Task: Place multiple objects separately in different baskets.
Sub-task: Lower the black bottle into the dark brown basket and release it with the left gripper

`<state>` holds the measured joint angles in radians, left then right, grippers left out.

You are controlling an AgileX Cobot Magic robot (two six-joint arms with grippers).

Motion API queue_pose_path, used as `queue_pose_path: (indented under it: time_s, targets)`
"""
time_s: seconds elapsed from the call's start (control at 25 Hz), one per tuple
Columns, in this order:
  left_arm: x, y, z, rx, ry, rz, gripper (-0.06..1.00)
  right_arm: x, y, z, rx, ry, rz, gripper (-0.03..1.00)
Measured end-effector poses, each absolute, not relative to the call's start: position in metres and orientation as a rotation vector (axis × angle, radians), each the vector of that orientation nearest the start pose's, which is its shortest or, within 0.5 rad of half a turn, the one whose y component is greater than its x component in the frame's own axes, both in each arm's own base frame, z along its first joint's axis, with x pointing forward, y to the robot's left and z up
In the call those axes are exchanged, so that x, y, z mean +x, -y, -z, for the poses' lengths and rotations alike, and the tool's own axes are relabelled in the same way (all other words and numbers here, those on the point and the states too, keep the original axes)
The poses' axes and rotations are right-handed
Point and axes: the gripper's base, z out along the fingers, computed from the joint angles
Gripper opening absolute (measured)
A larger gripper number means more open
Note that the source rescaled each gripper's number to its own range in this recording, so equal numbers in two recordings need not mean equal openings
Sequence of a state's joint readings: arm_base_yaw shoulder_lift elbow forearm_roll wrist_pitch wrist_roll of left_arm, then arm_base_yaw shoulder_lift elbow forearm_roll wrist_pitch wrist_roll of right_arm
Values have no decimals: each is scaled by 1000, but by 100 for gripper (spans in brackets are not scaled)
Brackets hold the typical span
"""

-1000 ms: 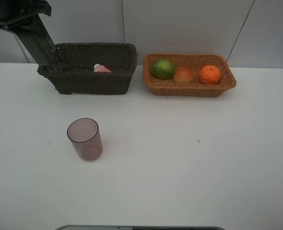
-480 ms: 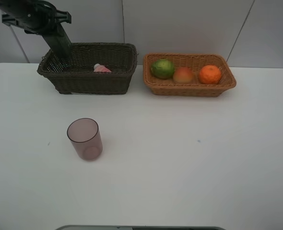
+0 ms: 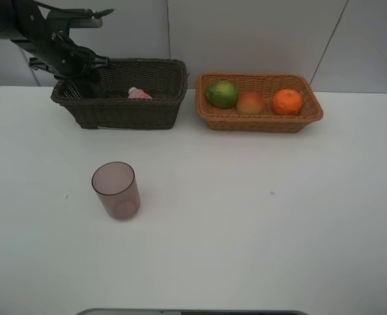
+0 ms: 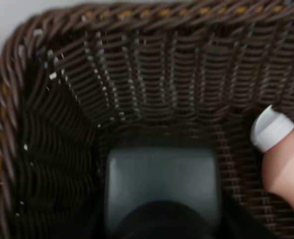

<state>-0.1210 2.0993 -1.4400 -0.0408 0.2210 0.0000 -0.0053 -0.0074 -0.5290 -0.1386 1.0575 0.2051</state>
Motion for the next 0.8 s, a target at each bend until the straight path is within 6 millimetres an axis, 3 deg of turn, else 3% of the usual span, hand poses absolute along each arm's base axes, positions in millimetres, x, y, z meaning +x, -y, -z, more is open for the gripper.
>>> queue_pose_path:
  time_s: [0.16,0.44,0.52,0.6,0.68,0.8]
  targets:
    - [460,61,-155,113,-2376,91,47,-10,11,-286,219,-1985,36,78]
    - [463,65,-157,121,-2363,94,47,-10,11,-286,219,-1985,36,78]
    - [465,65,-158,121,-2357,95,58,-10,11,-286,219,-1985,36,78]
    - [467,67,-163,125,-2347,98,79,-10,11,-286,219,-1985,36,78]
    - [467,71,-168,134,-2342,102,93,-10,11,-286,219,-1985,36,78]
    - [466,75,-184,144,-2333,109,99,-10,11,-286,219,-1985,36,78]
